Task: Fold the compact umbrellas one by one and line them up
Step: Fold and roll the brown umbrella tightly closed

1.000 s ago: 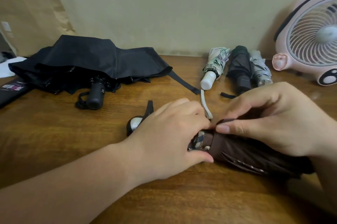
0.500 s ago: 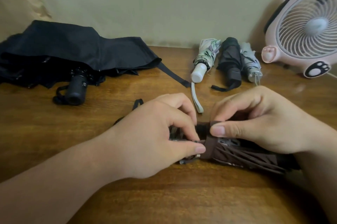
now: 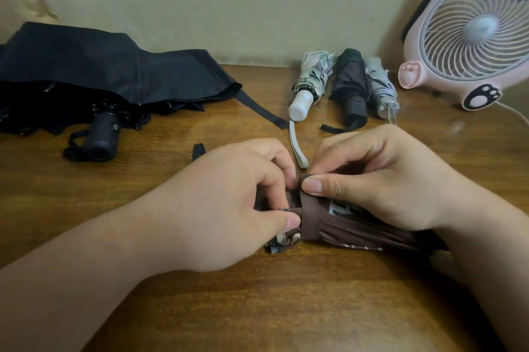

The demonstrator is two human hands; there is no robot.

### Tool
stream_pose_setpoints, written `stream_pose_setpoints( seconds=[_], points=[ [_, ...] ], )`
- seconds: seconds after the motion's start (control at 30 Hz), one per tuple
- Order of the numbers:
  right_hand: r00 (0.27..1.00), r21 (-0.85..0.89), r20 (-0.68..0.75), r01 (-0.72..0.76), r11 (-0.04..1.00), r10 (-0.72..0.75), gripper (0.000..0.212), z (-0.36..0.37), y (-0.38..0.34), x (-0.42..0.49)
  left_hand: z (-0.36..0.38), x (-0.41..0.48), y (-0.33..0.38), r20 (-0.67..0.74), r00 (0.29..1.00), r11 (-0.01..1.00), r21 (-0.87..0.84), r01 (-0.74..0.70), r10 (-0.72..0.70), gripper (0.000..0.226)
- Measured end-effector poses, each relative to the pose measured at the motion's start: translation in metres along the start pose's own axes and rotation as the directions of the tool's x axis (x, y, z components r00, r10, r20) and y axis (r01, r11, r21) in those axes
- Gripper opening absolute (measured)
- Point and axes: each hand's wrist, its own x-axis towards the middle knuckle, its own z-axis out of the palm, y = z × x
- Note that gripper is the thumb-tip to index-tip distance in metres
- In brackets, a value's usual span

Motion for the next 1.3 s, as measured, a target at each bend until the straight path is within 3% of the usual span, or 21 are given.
stream_pose_setpoints(
  seconds=[0.37, 0.6, 0.7, 0.87, 1.03, 1.13, 1.3],
  points=[
    [0.997, 0.041, 0.014, -0.078, 0.996, 0.077, 0.012, 0.004, -0.003, 0.001, 0.0, 0.001, 0.0, 0.003, 0.999, 0.999, 0.019, 0.035, -0.035, 0.021],
    [0.942, 0.092, 0.115, -0.325, 0.941, 0.314, 0.017, 0.005, -0.007, 0.007, 0.0, 0.002, -0.002, 0.018, 0.999, 0.999, 0.043, 0.028, -0.028, 0.021],
    [0.926, 0.037, 0.115, -0.367, 0.93, 0.36, 0.017, 0.007, -0.009, 0.009, 0.001, 0.003, -0.004, 0.004, 0.999, 0.999, 0.037, 0.036, -0.036, 0.022],
    [0.925, -0.125, -0.003, -0.376, 0.918, 0.379, 0.008, 0.015, -0.003, 0.014, 0.003, 0.0, -0.004, -0.03, 0.999, 1.0, -0.007, 0.021, -0.021, 0.027],
    [0.908, -0.16, -0.018, -0.416, 0.895, 0.419, 0.004, 0.011, -0.001, 0.015, 0.004, -0.004, -0.004, -0.014, 0.999, 0.999, -0.019, -0.037, 0.037, 0.035],
    [0.911, -0.159, -0.026, -0.411, 0.898, 0.413, 0.013, 0.01, 0.0, 0.014, 0.007, -0.005, -0.005, -0.032, 0.996, 0.996, 0.043, -0.076, 0.078, 0.038],
    [0.904, -0.136, 0.042, -0.417, 0.899, 0.426, 0.01, -0.015, 0.0, 0.006, 0.007, -0.009, 0.001, -0.029, 0.99, 0.972, 0.198, -0.13, 0.139, 0.054]
  ],
)
